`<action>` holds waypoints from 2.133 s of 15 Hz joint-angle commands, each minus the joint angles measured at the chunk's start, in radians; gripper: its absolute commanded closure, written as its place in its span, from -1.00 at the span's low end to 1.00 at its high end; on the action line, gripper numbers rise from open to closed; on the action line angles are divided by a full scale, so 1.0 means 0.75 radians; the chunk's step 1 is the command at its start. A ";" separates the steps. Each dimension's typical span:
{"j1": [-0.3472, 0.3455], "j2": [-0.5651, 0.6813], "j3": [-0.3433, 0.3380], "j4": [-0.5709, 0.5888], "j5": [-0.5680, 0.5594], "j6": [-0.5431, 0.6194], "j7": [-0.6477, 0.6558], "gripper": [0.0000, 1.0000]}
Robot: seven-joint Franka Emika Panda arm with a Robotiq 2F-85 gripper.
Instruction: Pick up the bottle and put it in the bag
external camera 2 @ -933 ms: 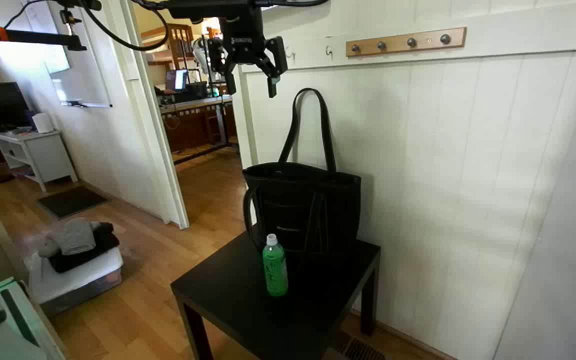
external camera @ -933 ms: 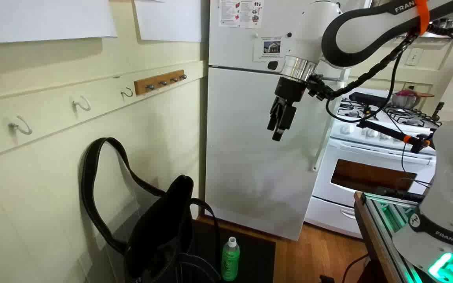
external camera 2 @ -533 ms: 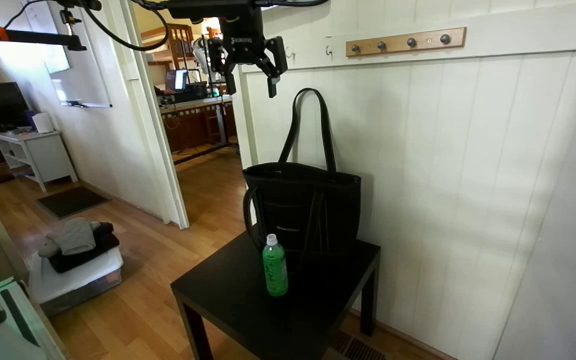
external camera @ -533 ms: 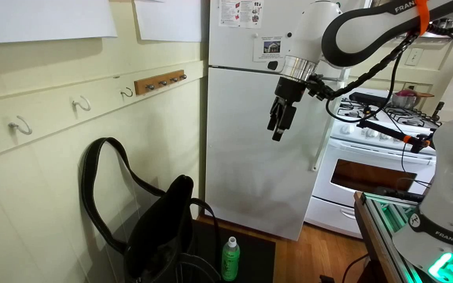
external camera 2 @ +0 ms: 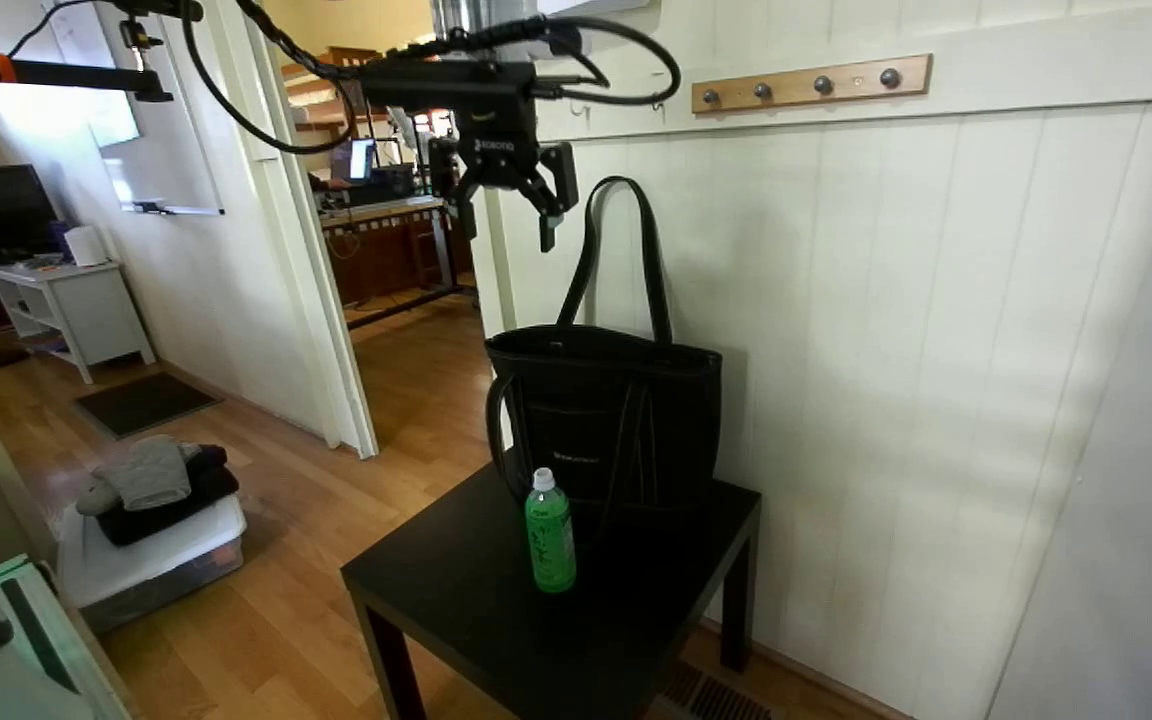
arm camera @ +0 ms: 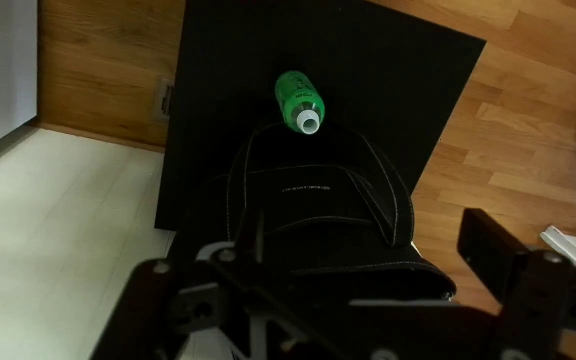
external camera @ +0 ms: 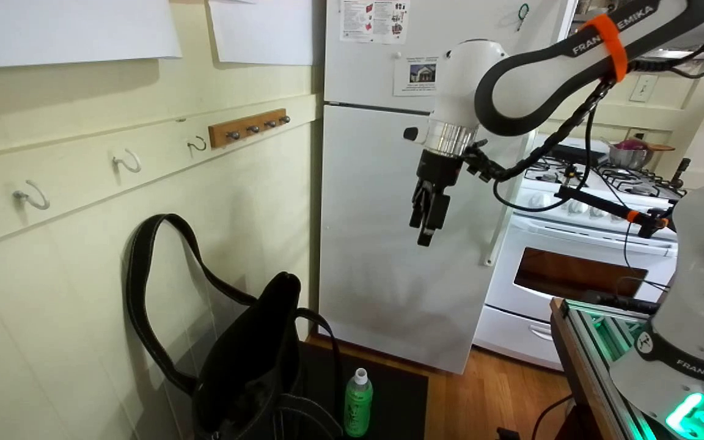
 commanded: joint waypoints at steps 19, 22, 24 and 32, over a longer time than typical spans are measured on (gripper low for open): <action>-0.197 0.748 0.303 0.223 0.245 0.191 -0.243 -1.00; -0.176 0.886 0.324 0.273 0.213 0.242 -0.104 -1.00; -0.169 0.958 0.349 0.293 0.207 0.285 -0.034 -1.00; -0.104 1.236 0.334 0.402 -0.058 0.624 0.270 -1.00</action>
